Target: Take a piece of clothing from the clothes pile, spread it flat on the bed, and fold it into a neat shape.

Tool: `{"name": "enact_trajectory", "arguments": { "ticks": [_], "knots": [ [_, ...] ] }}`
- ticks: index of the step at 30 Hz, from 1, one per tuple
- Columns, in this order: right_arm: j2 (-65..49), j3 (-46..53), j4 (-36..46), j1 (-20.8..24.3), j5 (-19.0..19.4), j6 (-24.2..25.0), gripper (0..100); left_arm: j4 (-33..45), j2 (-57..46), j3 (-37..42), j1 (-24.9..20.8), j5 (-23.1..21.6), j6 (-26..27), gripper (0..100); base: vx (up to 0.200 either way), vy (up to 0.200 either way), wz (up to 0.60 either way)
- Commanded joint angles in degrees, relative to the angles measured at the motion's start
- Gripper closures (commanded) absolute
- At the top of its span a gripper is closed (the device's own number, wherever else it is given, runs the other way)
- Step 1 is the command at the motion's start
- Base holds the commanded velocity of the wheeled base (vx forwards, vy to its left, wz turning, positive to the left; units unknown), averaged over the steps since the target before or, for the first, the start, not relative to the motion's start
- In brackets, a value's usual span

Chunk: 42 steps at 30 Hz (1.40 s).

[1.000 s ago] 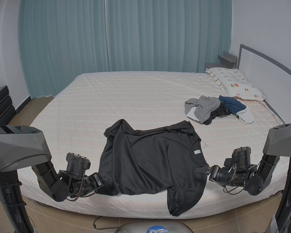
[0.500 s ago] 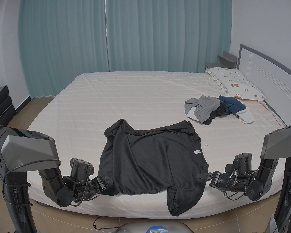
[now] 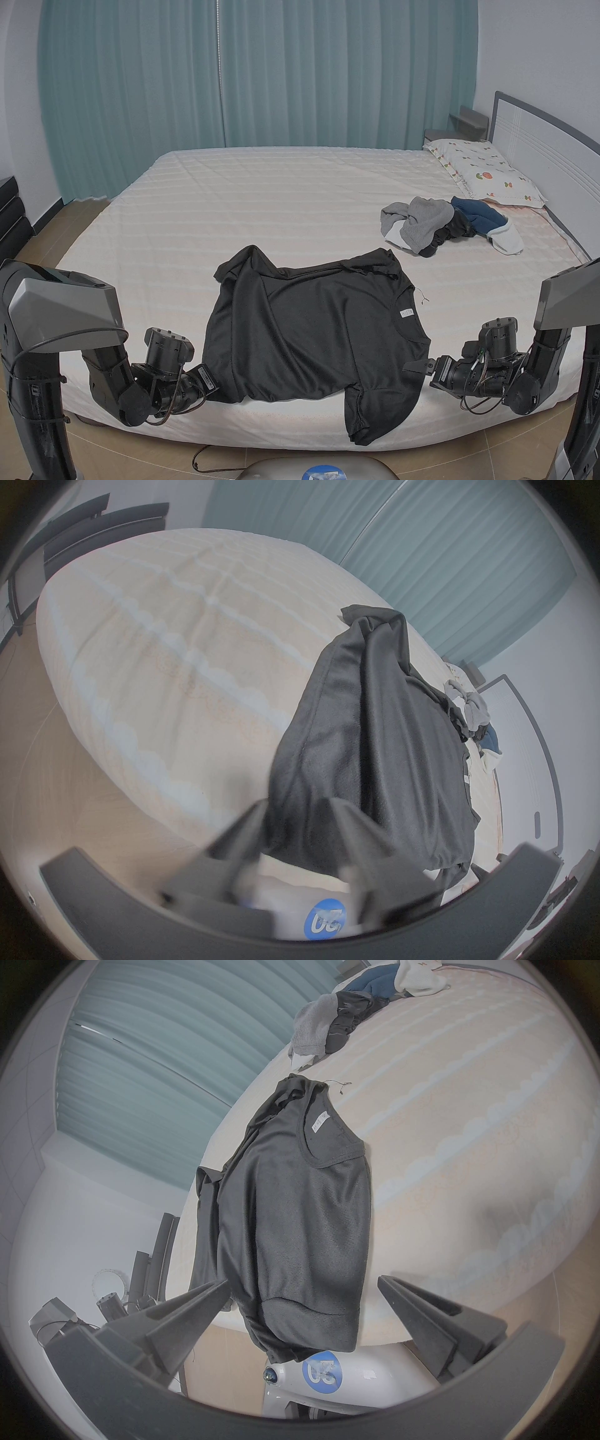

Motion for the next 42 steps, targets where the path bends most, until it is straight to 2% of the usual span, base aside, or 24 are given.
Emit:
{"name": "enact_trajectory", "arguments": {
  "ticks": [1, 11, 13, 17, 21, 23, 24, 27, 31, 37, 39, 42],
  "knots": [
    [0.03, 0.08, -0.02, 0.05, 0.01, 0.0, 0, 0.09, 0.1, 0.55, 0.13, 0.32, -0.07, 100, 0.0, 0.0, 0.0],
    [0.73, -0.35, 0.07, 1.37, -0.69, -0.53, 0, 0.26, -4.03, 2.31, 2.41, 3.49, 1.86, 100, 0.0, 0.0, 0.0],
    [1.0, -0.44, 0.07, 1.72, -0.86, -0.53, 0, 0.53, -5.17, 3.36, 3.11, 3.49, 3.71, 100, 0.0, 0.0, 0.0],
    [1.96, -1.32, 0.07, 1.72, -1.3, -0.88, 0, 0.44, -6.84, 5.38, 4.34, 3.75, 11.0, 100, 0.0, 0.0, 0.0],
    [3.11, -2.64, 0.07, 1.98, -2.97, -0.97, 0, 0.44, -7.1, 5.56, 5.66, 4.37, 12.23, 100, 0.0, 0.0, 0.0],
    [4.07, -3.08, 0.07, 1.98, -4.47, -1.06, 0, 0.26, -7.28, 5.29, 7.68, 4.72, 13.46, 100, 0.0, 0.0, 0.0],
    [4.34, -3.43, 0.07, 1.98, -5.35, -1.06, 0, 0.0, -7.98, 5.29, 9.97, 5.42, 16.54, 100, 0.0, 0.0, 0.0],
    [4.42, -4.49, -0.02, 1.72, -6.05, -0.88, 0, 0.09, -9.56, 5.47, 12.87, 5.6, 20.23, 100, 0.0, 0.0, 0.0],
    [4.86, -5.28, -0.11, 1.63, -6.93, -0.7, 0, 0.17, -9.21, 4.94, 14.19, 5.68, 20.85, 100, 0.0, 0.0, 0.0],
    [7.33, -8.79, -0.81, 2.07, -11.06, -0.88, 0, 0.09, -9.21, 4.06, 16.65, 5.6, 21.02, 100, 0.0, 0.0, 0.0],
    [8.2, -9.67, -0.81, 2.77, -13.52, -1.06, 0, 0.09, -9.12, 3.8, 17.18, 5.6, 21.02, 100, 0.0, 0.0, 0.0],
    [8.47, -12.04, -0.02, 2.86, -14.84, -1.14, 0, 0.53, -9.48, 3.01, 18.32, 5.6, 21.02, 100, 0.0, 0.0, 0.0]
  ]
}}
